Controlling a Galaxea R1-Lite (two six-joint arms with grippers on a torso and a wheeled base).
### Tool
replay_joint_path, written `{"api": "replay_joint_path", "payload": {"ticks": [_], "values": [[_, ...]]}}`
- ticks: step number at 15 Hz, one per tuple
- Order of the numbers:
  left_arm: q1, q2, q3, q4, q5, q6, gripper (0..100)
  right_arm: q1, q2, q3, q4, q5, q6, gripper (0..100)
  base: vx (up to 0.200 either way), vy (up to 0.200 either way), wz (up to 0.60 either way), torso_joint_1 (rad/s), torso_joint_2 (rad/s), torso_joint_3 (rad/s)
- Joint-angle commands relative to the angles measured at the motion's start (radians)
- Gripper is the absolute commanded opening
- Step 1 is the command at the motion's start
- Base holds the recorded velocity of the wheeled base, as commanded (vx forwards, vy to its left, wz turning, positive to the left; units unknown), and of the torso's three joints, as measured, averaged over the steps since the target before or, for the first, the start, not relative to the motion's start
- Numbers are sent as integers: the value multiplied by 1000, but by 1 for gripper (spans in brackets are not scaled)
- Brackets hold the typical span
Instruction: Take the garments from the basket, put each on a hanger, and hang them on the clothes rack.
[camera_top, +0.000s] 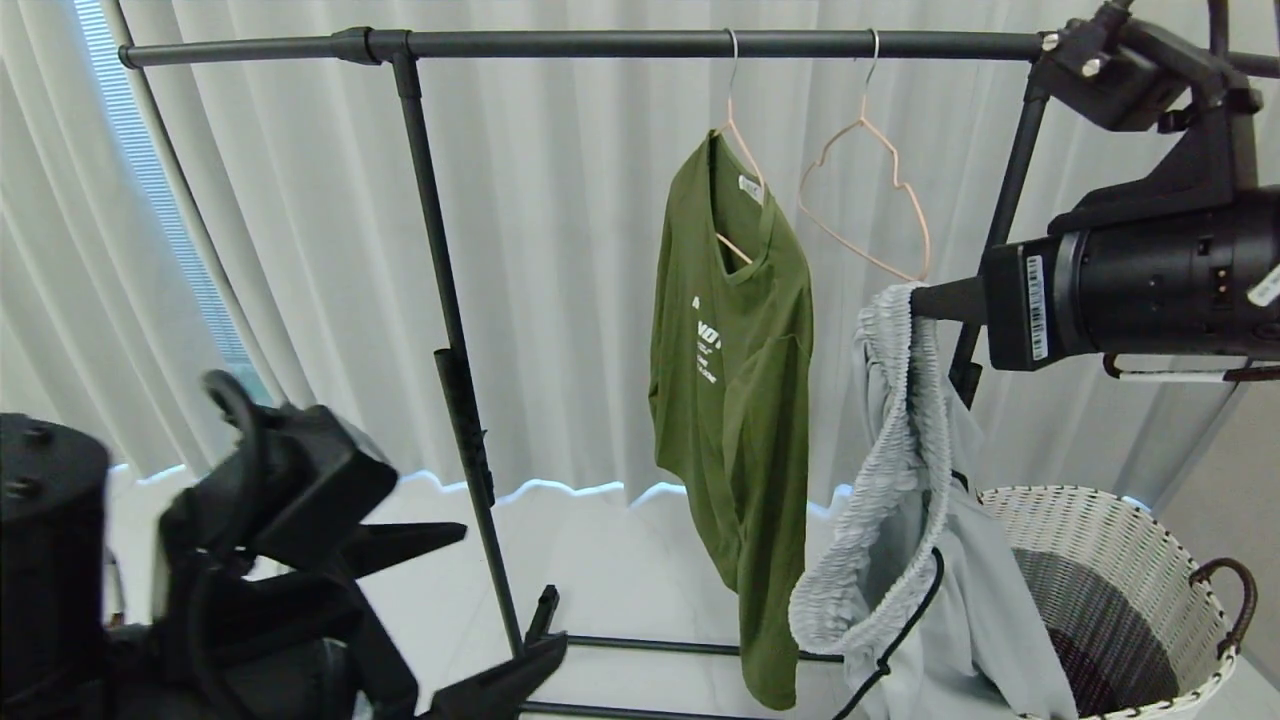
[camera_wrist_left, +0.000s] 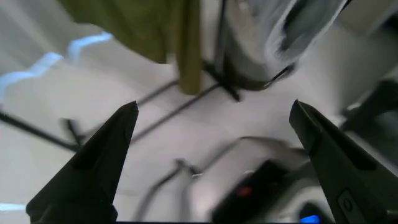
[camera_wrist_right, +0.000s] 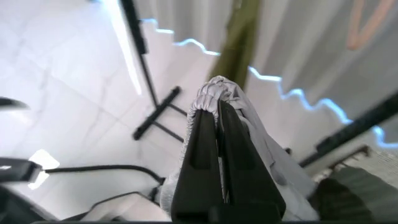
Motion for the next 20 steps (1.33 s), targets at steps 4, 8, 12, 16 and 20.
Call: {"api": "replay_joint_path", "payload": {"ticks": [4, 8, 12, 16, 20], "values": [[-190, 416, -222, -165, 39, -408, 100, 76, -38, -11, 1, 0, 43, 0, 0, 0, 0, 0, 0, 0], [-241, 529, -267, -225, 35, -408, 100, 90, -50, -13, -1, 0, 50, 0, 0, 0, 0, 0, 0, 0], [-190, 680, -307, -272, 35, -408, 100, 90, -64, -11, -1, 0, 58, 0, 0, 0, 0, 0, 0, 0], [-178, 684, -222, -272, 39, -410, 100, 86, -79, -11, 1, 0, 58, 0, 0, 0, 0, 0, 0, 0], [-178, 683, -178, -272, 78, -413, 100, 85, -90, -8, 2, -2, 58, 0, 0, 0, 0, 0, 0, 0]]}}
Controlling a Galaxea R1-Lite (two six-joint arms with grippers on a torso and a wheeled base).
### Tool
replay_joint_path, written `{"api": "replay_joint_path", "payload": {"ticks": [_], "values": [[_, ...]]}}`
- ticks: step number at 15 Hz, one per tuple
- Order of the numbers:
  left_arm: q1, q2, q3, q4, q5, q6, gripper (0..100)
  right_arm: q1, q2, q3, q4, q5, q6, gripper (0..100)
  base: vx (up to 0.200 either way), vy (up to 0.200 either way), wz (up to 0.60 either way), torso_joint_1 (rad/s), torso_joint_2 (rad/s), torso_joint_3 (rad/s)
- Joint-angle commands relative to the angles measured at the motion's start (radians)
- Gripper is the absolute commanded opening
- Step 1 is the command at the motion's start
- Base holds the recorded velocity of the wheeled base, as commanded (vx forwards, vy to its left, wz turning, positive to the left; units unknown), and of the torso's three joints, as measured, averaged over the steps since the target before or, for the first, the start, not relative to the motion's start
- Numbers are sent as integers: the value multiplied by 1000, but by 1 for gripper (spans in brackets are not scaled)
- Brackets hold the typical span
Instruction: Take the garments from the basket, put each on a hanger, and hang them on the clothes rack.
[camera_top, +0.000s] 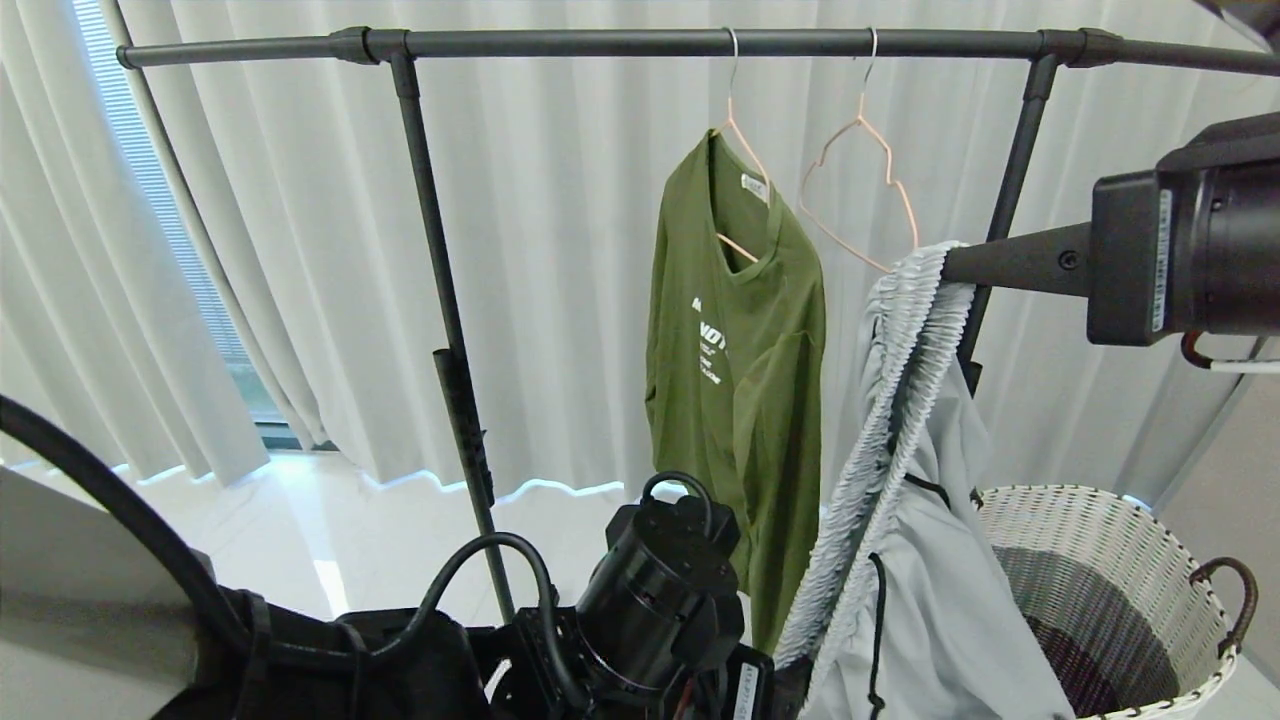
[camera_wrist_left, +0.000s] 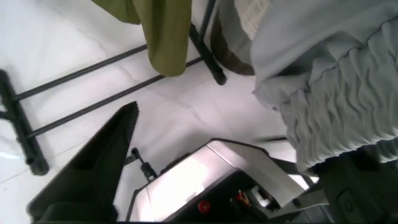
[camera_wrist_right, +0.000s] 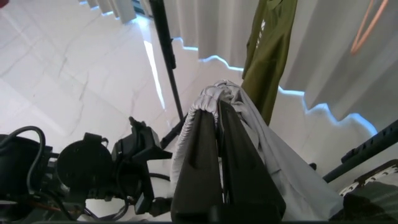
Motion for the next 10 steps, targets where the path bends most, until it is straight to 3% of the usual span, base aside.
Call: {"api": "replay_joint_path", "payload": {"ticks": [1, 2, 4, 5, 6, 8, 10], "values": [[0, -7, 12, 3, 4, 0, 100, 0, -8, 3, 0, -1, 0, 0, 0, 0, 0, 0, 0, 0], [0, -23, 15, 3, 27, 0, 0, -5, -10, 6, 1, -1, 0, 0, 0, 0, 0, 0, 0, 0], [0, -26, 15, 3, 41, 0, 0, -9, -10, 6, 1, -1, 0, 0, 0, 0, 0, 0, 0, 0], [-5, -87, 45, 3, 165, 6, 0, -34, -8, 17, 1, -4, 0, 0, 0, 0, 0, 0, 0, 0], [-5, -141, 62, 3, 202, 14, 0, -43, -8, 23, 1, -4, 0, 0, 0, 0, 0, 0, 0, 0], [32, -274, 67, 23, 208, 23, 0, -46, -13, 43, -4, -7, -2, 0, 0, 0, 0, 0, 0, 0], [180, -446, -27, 220, 208, 61, 0, -46, -15, 42, -5, -9, -6, 0, 0, 0, 0, 0, 0, 0]]}}
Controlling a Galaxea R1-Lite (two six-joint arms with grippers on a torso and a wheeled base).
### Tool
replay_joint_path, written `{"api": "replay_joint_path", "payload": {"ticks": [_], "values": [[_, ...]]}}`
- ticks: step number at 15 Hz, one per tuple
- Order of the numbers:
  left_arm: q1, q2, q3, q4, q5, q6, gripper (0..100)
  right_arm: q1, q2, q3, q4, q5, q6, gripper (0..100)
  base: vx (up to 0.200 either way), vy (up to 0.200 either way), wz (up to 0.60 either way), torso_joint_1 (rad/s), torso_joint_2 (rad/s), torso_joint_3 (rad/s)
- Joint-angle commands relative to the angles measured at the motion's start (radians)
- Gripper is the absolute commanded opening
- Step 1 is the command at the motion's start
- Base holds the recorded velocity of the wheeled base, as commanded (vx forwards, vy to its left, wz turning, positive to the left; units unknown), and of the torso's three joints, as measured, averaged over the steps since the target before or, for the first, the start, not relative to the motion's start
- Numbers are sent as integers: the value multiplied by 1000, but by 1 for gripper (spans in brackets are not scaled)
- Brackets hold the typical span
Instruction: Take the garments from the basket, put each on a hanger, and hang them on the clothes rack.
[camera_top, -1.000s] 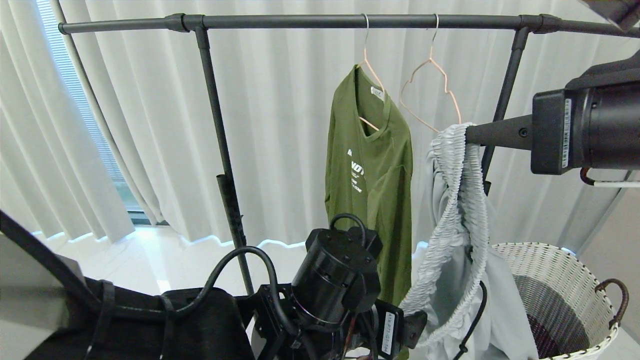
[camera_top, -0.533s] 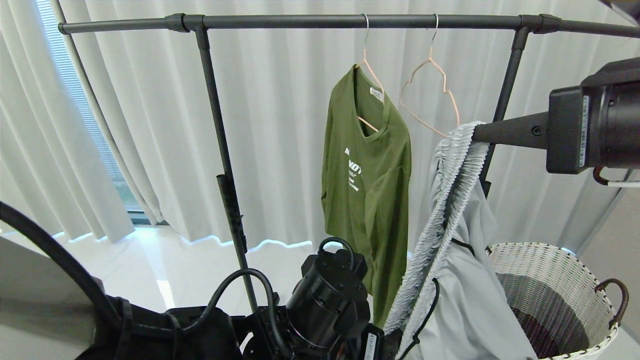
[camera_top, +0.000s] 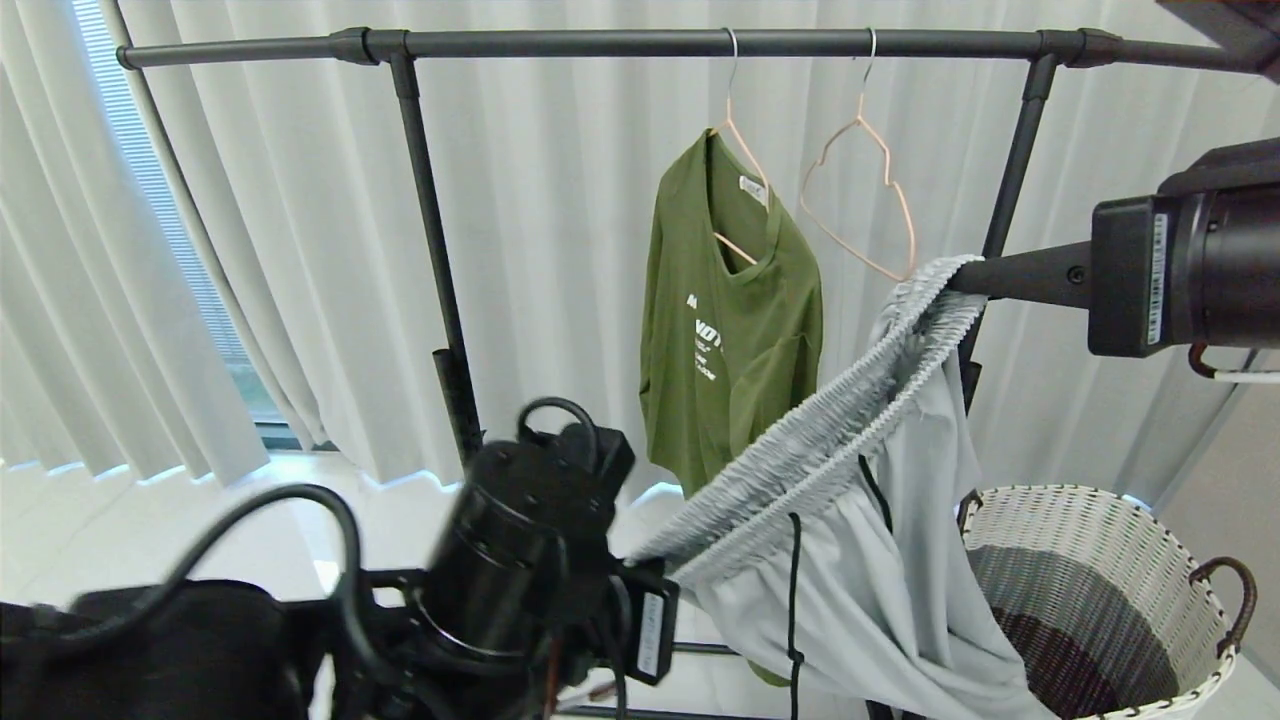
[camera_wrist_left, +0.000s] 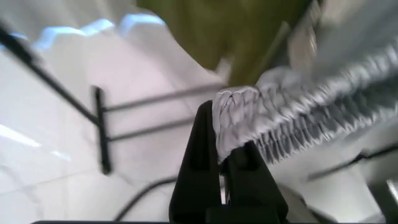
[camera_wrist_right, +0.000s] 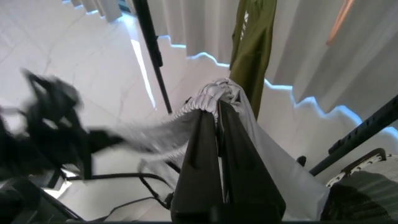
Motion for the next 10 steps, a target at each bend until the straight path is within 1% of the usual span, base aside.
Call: {"api": "replay_joint_path", "payload": {"ticks": [1, 2, 3, 5, 6, 7, 8, 9, 10], "values": [[162, -241, -130, 190, 8, 48, 0, 1, -3, -4, 1, 0, -6, 0, 0, 0, 0, 0, 0, 0], [213, -276, -208, 263, 6, 76, 0, 1, -7, -7, 1, 0, -6, 0, 0, 0, 0, 0, 0, 0], [254, -288, -287, 306, 6, 105, 0, 1, -20, -7, -4, 0, -12, 0, 0, 0, 0, 0, 0, 0], [316, -294, -420, 360, 8, 189, 0, 0, -49, 2, -16, 0, -52, 0, 0, 0, 0, 0, 0, 0], [323, -294, -448, 374, 8, 218, 0, -2, -56, 2, -13, 1, -61, 0, 0, 0, 0, 0, 0, 0], [323, -307, -497, 444, 8, 271, 0, -8, -75, 8, -6, 1, -79, 0, 0, 0, 0, 0, 0, 0], [323, -316, -512, 489, 8, 277, 0, -8, -82, 16, -1, 1, -89, 0, 0, 0, 0, 0, 0, 0], [309, -339, -541, 585, 6, 280, 0, -8, -105, 27, 13, 1, -118, 0, 0, 0, 0, 0, 0, 0], [262, -359, -581, 651, 5, 281, 0, -8, -124, 34, 22, 4, -152, 0, 0, 0, 0, 0, 0, 0]]}}
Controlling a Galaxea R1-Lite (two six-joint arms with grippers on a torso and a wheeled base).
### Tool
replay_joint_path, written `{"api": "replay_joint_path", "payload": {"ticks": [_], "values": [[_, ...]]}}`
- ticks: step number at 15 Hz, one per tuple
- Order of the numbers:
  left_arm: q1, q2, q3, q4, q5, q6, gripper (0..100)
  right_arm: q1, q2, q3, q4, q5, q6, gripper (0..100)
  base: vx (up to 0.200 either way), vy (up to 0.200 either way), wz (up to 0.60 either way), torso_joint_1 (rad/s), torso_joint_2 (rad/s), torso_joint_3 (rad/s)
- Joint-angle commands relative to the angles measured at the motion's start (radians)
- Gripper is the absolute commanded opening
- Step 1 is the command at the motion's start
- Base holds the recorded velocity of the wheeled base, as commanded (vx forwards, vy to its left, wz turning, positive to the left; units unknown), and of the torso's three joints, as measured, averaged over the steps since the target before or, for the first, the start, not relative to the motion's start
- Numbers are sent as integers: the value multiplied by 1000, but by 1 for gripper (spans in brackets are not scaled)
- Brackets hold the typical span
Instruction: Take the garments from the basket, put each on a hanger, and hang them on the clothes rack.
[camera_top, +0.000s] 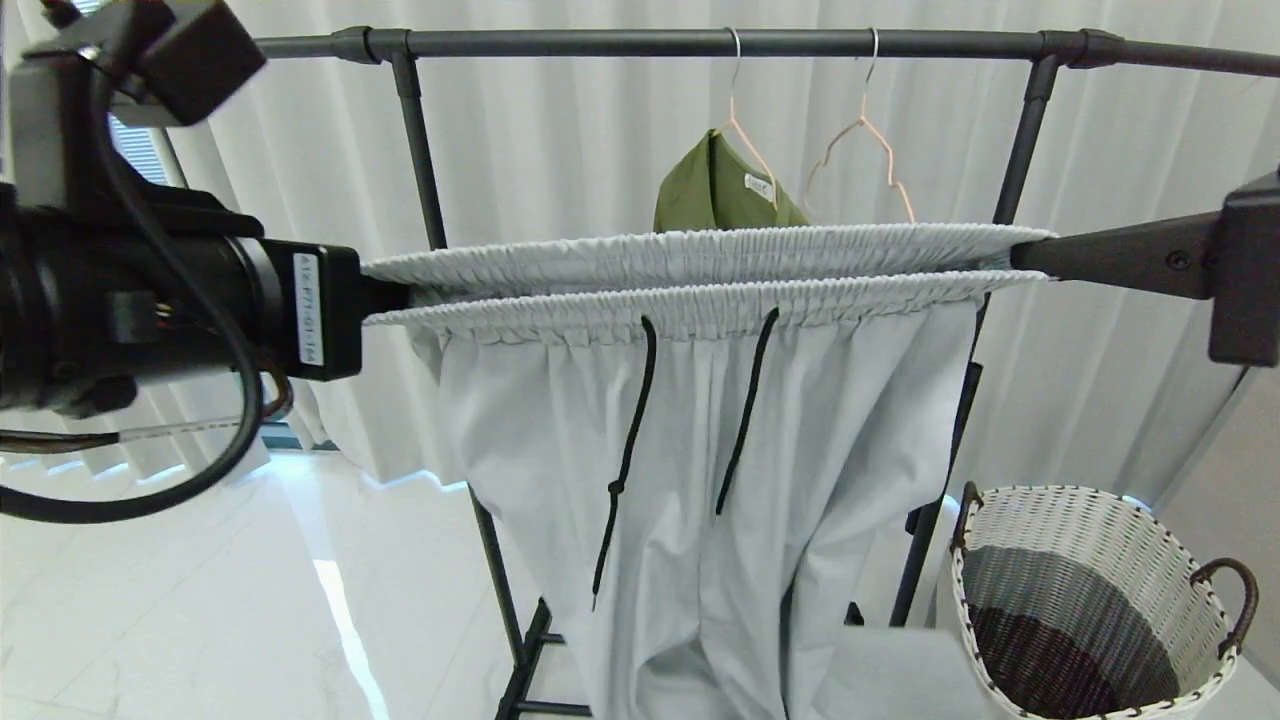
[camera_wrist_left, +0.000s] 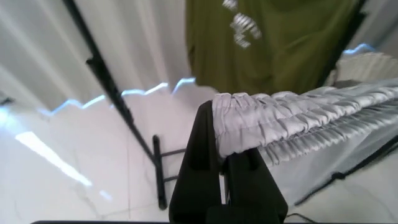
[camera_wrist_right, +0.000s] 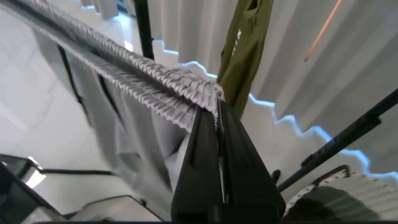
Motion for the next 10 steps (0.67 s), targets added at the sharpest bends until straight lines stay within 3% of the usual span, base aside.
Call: {"api": "replay_joint_path", "payload": {"ticks": [1, 4, 7, 10], "values": [[-69, -45, -95, 68, 0, 2, 0, 0, -40, 7, 4, 1, -20, 0, 0, 0, 0, 0, 0, 0], [-113, 9, -235, 128, 3, 8, 0, -2, -39, -29, 4, 2, -67, 0, 0, 0, 0, 0, 0, 0], [-113, 47, -337, 128, 5, 108, 0, -2, 14, -157, 34, 2, -86, 0, 0, 0, 0, 0, 0, 0], [-115, 44, -337, 126, 5, 108, 0, -7, 72, -292, 98, 2, -93, 0, 0, 0, 0, 0, 0, 0]]}}
